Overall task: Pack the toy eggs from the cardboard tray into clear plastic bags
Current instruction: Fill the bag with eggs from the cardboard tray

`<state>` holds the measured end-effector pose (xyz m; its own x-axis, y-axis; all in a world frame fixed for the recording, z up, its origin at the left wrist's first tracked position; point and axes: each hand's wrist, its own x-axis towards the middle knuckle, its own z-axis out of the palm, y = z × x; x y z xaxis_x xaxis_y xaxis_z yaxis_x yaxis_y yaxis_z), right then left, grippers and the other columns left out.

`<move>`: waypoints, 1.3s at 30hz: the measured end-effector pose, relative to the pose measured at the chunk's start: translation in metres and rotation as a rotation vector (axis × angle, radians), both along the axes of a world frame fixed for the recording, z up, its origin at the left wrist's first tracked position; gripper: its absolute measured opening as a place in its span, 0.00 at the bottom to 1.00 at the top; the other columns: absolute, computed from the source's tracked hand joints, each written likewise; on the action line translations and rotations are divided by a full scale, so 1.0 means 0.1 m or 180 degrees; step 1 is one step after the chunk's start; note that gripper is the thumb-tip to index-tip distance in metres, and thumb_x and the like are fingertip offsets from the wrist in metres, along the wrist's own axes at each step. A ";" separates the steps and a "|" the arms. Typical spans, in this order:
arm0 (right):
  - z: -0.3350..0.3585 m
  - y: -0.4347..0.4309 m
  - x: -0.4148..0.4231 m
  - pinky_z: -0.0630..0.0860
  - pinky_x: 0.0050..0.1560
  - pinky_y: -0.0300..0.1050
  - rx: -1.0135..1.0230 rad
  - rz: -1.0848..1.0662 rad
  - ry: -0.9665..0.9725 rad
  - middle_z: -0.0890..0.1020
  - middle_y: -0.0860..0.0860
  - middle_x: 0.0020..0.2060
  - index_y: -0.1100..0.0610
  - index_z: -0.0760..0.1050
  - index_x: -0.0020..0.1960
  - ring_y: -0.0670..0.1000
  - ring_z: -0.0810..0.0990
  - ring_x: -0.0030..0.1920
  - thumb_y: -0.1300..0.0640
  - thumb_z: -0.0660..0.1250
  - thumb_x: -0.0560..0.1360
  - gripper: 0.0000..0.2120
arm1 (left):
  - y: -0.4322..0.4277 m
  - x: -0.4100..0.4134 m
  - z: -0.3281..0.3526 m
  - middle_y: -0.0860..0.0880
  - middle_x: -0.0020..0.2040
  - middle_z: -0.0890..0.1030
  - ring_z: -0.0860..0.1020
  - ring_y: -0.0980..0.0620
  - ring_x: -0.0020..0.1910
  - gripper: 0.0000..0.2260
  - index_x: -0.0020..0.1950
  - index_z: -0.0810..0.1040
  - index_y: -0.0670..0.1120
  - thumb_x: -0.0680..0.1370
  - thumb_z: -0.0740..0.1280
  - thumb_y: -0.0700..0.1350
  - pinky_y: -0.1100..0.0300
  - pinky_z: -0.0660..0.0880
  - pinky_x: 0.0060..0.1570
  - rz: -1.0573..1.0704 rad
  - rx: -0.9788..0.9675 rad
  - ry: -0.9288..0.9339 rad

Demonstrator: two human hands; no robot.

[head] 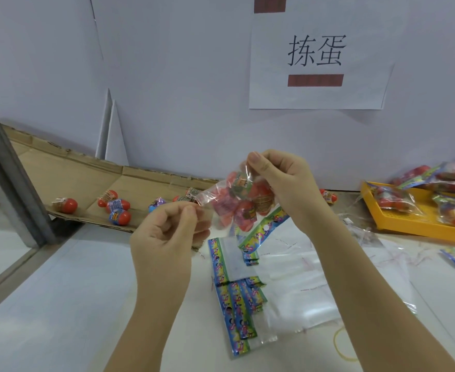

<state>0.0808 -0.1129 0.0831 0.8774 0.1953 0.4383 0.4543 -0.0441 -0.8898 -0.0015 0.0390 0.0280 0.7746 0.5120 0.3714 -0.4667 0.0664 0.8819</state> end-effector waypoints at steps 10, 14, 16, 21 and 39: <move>-0.01 0.11 -0.09 0.77 0.35 0.36 -0.0213 0.0688 0.0259 0.85 0.48 0.34 0.52 0.83 0.42 0.44 0.81 0.34 0.46 0.72 0.65 0.11 | -0.10 0.01 0.00 0.45 0.42 0.86 0.85 0.47 0.40 0.15 0.43 0.87 0.50 0.58 0.77 0.50 0.59 0.81 0.36 -0.0787 -0.0533 0.0182; 0.00 0.02 -0.04 0.76 0.36 0.38 -0.0115 0.0795 0.0497 0.84 0.47 0.33 0.54 0.83 0.39 0.44 0.79 0.32 0.50 0.72 0.65 0.07 | -0.07 0.01 0.01 0.45 0.37 0.84 0.84 0.48 0.35 0.13 0.40 0.87 0.50 0.57 0.78 0.49 0.58 0.81 0.34 -0.0753 -0.0635 0.0087; -0.01 0.04 -0.05 0.73 0.32 0.33 -0.0105 0.0748 0.0432 0.83 0.46 0.30 0.54 0.82 0.37 0.41 0.77 0.29 0.54 0.72 0.70 0.04 | -0.08 0.01 0.01 0.48 0.36 0.84 0.85 0.48 0.36 0.13 0.40 0.87 0.49 0.56 0.78 0.49 0.58 0.81 0.34 -0.0767 -0.0607 0.0089; -0.01 0.10 -0.06 0.71 0.30 0.32 -0.0057 0.0542 0.0319 0.79 0.44 0.26 0.53 0.79 0.36 0.40 0.74 0.26 0.55 0.69 0.75 0.10 | -0.07 0.02 0.02 0.43 0.40 0.78 0.82 0.52 0.33 0.13 0.37 0.86 0.47 0.55 0.78 0.48 0.60 0.80 0.33 -0.0756 -0.0739 0.0046; 0.04 0.04 -0.05 0.77 0.36 0.37 -0.0102 0.0513 0.0403 0.81 0.48 0.31 0.56 0.80 0.40 0.46 0.79 0.32 0.54 0.64 0.78 0.12 | -0.06 0.01 0.01 0.46 0.36 0.77 0.83 0.54 0.35 0.12 0.40 0.87 0.51 0.58 0.77 0.48 0.62 0.80 0.37 -0.0869 -0.0722 0.0001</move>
